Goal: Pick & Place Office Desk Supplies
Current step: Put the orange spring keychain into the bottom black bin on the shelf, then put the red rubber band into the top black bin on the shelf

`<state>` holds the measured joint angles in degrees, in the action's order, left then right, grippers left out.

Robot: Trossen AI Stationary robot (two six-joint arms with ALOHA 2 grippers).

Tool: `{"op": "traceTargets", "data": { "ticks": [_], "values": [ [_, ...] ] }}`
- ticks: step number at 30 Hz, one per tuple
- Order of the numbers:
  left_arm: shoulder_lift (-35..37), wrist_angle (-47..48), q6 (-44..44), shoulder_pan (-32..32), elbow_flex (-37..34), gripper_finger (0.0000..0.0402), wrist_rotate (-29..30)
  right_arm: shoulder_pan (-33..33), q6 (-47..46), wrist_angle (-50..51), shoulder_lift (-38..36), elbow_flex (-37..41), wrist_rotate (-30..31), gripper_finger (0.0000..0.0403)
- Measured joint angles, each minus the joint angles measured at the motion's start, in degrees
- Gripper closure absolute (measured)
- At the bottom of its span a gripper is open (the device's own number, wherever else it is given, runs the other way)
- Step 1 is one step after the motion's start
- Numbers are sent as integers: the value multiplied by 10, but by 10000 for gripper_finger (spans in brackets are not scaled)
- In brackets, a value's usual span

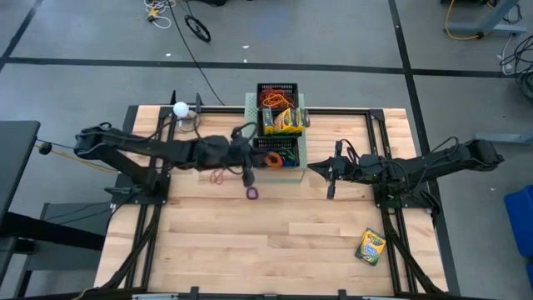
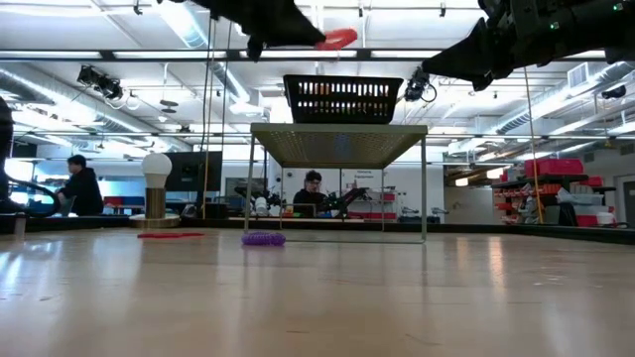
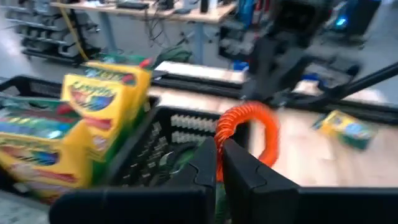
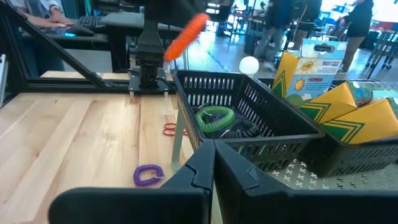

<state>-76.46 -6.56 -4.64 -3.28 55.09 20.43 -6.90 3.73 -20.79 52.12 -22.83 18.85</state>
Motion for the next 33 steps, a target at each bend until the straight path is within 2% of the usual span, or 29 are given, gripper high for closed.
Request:
{"op": "traceTargets", "data": {
  "ticks": [9,19,26,29,33],
  "values": [
    [-15,26,26,62,0,379,0,0,2,0,0,0,0,387],
    [-7,82,41,70,13,272,4,0,2,0,0,0,-3,387],
    [23,202,45,71,64,219,18,0,2,1,0,0,-2,387],
    [44,274,40,69,67,224,48,0,2,1,0,0,-2,387],
    [78,341,-30,69,21,278,49,0,6,1,0,0,-2,387]
  ]
}}
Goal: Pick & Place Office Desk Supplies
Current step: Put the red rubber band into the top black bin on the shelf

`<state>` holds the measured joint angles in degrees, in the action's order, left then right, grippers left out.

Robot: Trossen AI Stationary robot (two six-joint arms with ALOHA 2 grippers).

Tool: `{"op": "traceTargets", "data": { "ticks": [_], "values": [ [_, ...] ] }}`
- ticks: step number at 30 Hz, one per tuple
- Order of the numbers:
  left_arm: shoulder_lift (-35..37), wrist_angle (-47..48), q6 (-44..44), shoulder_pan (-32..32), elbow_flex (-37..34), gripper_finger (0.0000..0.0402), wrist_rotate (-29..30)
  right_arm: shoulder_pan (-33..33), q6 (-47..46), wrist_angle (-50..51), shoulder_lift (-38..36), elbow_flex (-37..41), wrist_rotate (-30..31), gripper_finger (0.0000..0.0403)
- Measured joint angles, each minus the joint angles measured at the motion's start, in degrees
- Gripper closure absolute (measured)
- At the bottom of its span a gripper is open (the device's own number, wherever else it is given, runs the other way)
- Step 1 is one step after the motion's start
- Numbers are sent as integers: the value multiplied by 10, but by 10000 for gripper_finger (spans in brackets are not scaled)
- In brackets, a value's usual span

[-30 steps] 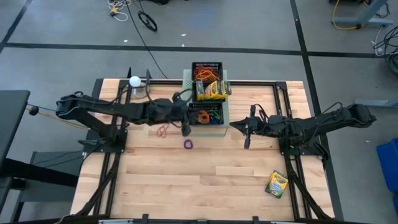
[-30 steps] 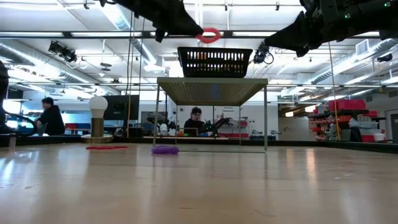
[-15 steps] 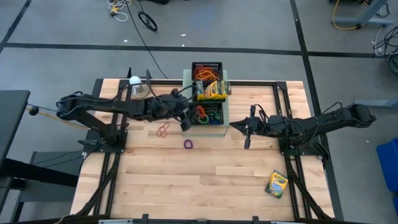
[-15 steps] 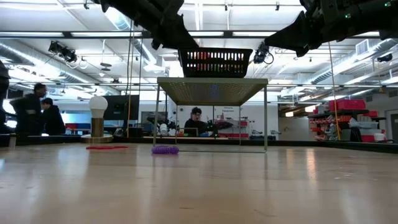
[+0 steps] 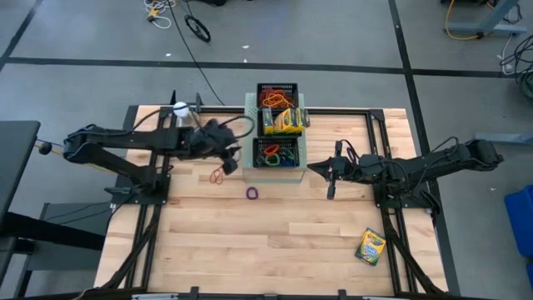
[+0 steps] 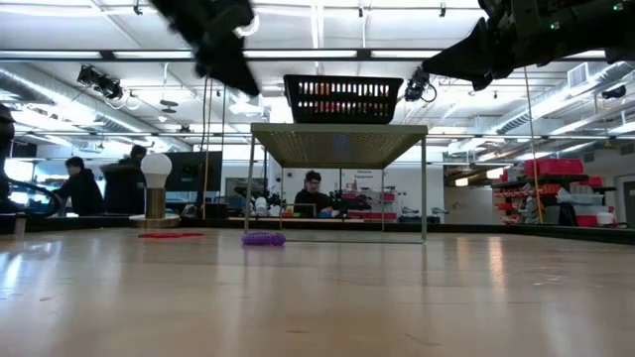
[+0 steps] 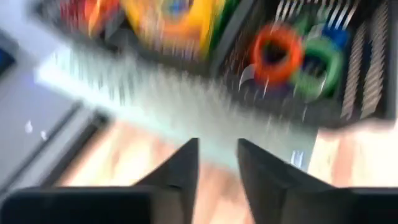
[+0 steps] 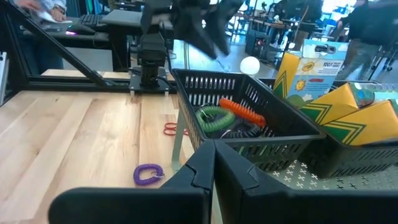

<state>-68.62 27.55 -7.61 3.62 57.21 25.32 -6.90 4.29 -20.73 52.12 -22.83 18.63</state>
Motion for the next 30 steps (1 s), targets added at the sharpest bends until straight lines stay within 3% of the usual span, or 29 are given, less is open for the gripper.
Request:
{"op": "traceTargets", "data": {
  "ticks": [5,8,14,23,30],
  "values": [
    [69,2,-103,-3,-118,378,-27,0,6,0,0,0,0,387],
    [88,9,-164,0,-169,392,-31,0,8,-2,0,0,0,387],
    [54,60,-245,6,-210,338,-48,0,9,-4,0,0,-1,387],
    [-73,46,-252,6,-212,242,-30,0,6,-16,0,0,-2,387],
    [-152,36,-239,25,-211,246,-43,0,6,-17,0,0,-3,387]
  ]
}}
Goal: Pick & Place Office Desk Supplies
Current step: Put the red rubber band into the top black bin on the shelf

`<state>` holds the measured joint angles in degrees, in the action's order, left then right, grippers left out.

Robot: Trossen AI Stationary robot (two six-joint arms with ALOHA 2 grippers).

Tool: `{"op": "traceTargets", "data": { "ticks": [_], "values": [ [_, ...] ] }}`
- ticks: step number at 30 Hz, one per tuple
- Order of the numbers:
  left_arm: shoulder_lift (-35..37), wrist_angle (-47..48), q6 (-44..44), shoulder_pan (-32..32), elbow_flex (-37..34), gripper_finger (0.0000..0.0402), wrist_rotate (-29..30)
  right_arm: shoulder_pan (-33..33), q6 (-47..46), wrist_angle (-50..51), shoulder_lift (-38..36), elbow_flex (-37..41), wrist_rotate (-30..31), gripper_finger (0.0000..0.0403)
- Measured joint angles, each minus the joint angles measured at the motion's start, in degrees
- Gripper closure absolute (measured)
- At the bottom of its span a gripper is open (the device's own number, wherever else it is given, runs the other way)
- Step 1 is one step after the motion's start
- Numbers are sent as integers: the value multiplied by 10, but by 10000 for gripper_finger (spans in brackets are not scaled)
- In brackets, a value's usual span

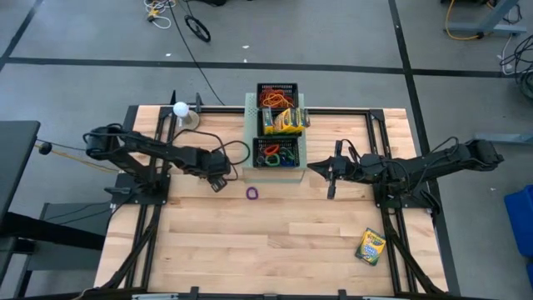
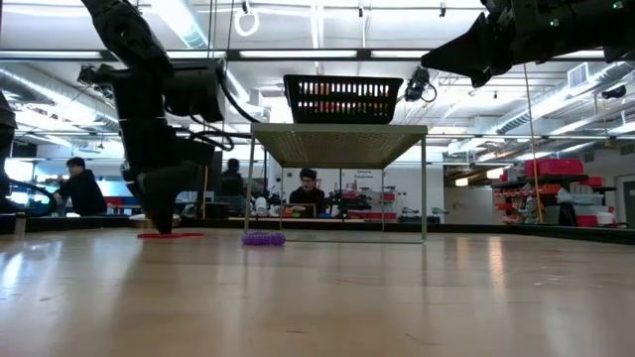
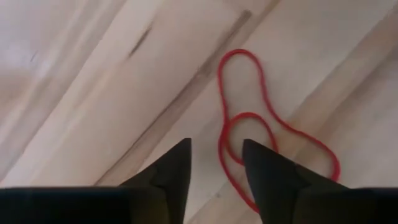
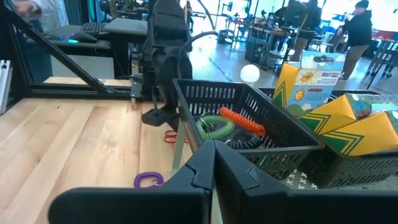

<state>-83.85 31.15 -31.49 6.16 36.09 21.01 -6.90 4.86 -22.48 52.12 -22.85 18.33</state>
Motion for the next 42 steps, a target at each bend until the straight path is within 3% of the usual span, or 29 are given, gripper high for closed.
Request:
{"op": "traceTargets", "data": {
  "ticks": [6,10,12,19,28,37,42],
  "values": [
    [-18,-17,41,16,2,314,-31,0,0,0,0,0,-2,387],
    [2,-1,46,21,0,379,-38,0,1,0,0,0,-3,387],
    [23,22,45,21,-1,393,-39,0,1,0,0,0,-3,387],
    [136,93,41,21,-2,397,-13,0,0,1,0,0,-3,387],
    [280,116,40,22,11,393,107,0,0,1,0,0,-3,387],
    [293,97,149,29,128,394,179,0,0,-6,0,0,-3,387],
    [284,39,232,65,186,394,156,0,4,-14,0,0,-3,387]
  ]
}}
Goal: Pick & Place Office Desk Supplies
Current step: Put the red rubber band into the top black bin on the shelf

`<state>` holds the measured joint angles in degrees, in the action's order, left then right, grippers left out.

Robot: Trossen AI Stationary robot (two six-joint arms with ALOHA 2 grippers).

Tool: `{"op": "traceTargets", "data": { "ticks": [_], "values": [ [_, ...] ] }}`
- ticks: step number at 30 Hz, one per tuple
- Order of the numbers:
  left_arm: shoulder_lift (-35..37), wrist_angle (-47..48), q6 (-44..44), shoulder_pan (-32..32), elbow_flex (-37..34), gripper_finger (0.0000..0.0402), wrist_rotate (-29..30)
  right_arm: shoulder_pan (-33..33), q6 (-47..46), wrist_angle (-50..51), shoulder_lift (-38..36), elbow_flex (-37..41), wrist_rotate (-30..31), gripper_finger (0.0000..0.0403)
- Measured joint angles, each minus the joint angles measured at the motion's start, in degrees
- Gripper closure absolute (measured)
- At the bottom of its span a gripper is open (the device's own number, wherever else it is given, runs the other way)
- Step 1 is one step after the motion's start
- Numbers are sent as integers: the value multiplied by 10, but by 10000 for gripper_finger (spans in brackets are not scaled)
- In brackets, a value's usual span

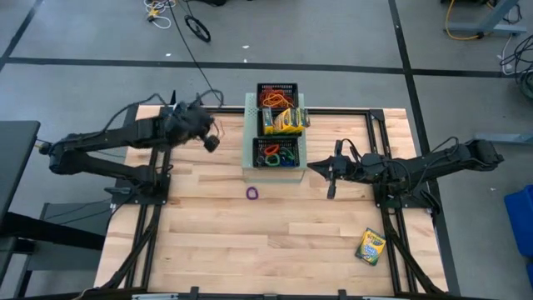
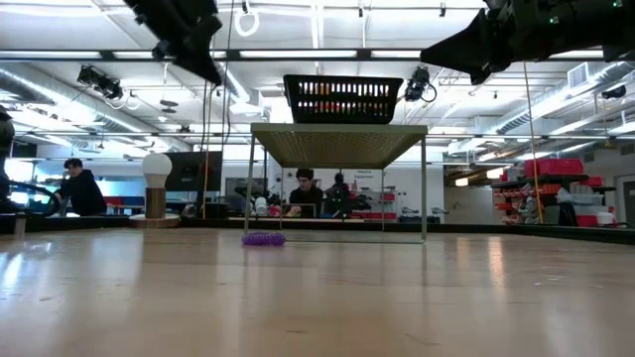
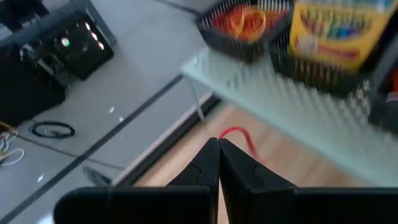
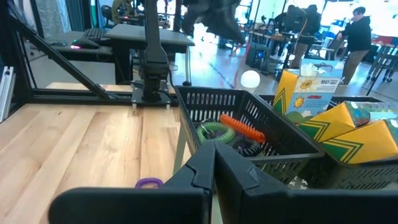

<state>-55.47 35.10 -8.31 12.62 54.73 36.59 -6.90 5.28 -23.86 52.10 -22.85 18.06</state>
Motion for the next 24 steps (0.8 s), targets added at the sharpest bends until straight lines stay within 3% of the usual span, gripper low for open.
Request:
{"op": "traceTargets", "data": {
  "ticks": [11,24],
  "values": [
    [-56,-134,115,114,92,394,-125,0,8,-6,0,0,0,387],
    [-274,-233,182,217,268,394,-322,0,12,-20,0,0,0,387]
  ]
}}
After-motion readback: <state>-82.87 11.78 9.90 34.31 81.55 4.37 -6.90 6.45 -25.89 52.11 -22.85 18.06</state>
